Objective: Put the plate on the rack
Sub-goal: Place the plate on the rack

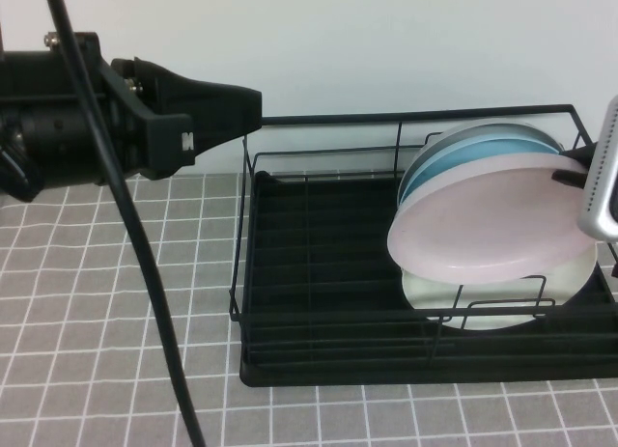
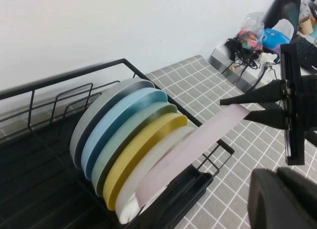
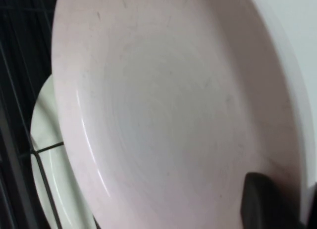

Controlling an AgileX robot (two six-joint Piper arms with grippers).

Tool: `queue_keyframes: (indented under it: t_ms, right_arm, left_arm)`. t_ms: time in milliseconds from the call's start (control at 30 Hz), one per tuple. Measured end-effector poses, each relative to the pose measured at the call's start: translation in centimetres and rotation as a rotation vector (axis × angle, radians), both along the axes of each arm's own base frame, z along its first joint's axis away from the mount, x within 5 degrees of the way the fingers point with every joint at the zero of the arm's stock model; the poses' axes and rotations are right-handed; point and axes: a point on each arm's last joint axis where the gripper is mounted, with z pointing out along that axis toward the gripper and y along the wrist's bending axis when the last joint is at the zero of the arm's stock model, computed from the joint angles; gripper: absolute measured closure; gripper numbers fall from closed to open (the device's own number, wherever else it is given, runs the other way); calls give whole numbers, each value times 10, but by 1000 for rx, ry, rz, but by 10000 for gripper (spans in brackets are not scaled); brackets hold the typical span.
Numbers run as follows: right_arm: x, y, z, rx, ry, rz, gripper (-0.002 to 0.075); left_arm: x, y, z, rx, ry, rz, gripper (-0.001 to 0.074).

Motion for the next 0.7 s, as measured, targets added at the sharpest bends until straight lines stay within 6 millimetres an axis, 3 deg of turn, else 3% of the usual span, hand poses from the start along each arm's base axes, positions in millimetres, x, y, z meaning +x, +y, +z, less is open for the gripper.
queue_keyframes:
  t_ms: [300,567,700]
  right_arm:
    - [-2,-4,-6,-95,41,7,729]
    - [13,-1,-24,-92,93,-4,728]
    - [16,1,-28,-69,105,-16,676]
  left_arm:
    - [-1,-1,-1,7,5,-18,735]
    - [-1,-1,-1,5,3,-13,735]
    - [-1,-1,-1,6,4,-14,735]
